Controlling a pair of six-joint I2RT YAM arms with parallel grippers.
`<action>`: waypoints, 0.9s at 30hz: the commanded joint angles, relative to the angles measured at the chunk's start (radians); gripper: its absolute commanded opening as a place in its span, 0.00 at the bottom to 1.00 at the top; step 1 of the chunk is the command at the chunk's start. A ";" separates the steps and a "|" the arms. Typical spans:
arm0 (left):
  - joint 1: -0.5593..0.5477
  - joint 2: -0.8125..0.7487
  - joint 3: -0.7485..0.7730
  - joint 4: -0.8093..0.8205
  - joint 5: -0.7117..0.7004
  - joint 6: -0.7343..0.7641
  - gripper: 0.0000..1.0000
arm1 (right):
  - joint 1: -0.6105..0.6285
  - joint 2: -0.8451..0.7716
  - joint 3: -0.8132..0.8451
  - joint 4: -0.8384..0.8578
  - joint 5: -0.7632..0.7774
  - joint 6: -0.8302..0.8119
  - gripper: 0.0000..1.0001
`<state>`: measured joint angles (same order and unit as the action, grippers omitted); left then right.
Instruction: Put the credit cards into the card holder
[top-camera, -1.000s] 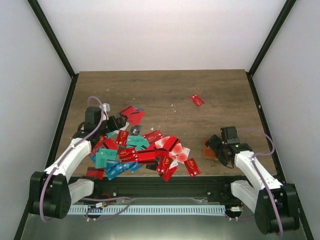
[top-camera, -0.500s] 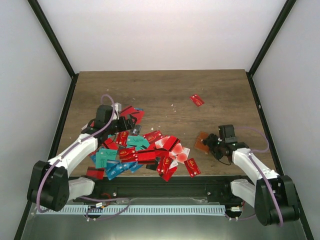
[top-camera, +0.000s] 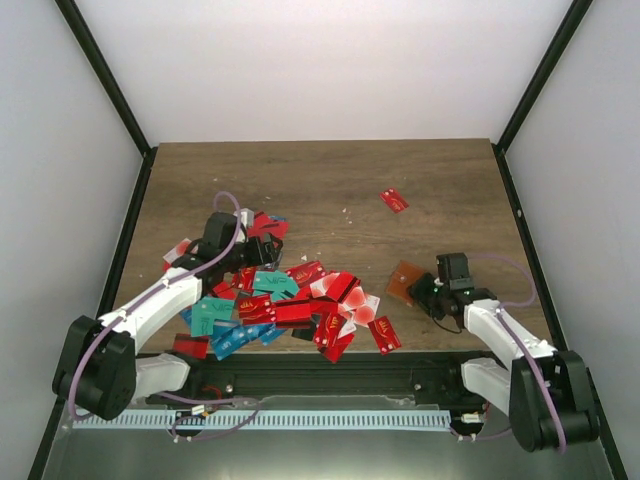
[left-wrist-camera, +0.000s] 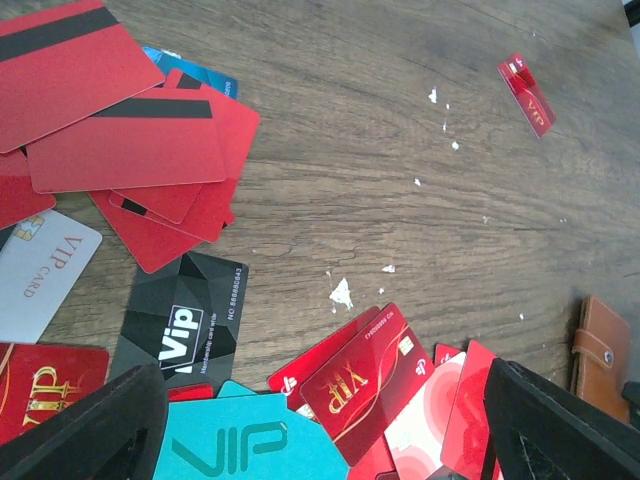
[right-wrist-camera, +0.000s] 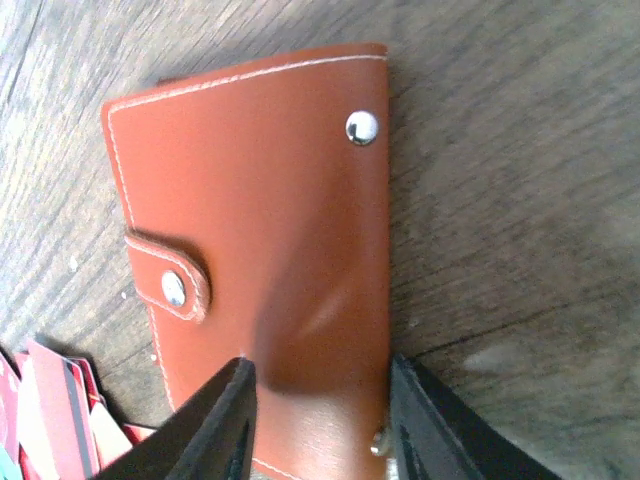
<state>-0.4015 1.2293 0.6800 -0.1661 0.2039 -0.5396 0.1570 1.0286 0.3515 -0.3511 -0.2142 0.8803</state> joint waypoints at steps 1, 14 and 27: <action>-0.008 0.006 0.021 0.004 -0.019 -0.001 0.88 | 0.010 0.052 -0.031 0.024 -0.023 -0.030 0.35; 0.038 -0.026 0.032 -0.010 -0.047 0.051 1.00 | 0.010 -0.008 0.012 0.139 -0.124 -0.175 0.01; 0.055 -0.068 -0.049 0.303 0.446 0.025 0.99 | 0.010 0.047 0.130 0.409 -0.541 -0.243 0.01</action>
<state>-0.3363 1.1446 0.6487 -0.0044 0.4572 -0.4942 0.1596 1.0710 0.4244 -0.0765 -0.5873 0.6662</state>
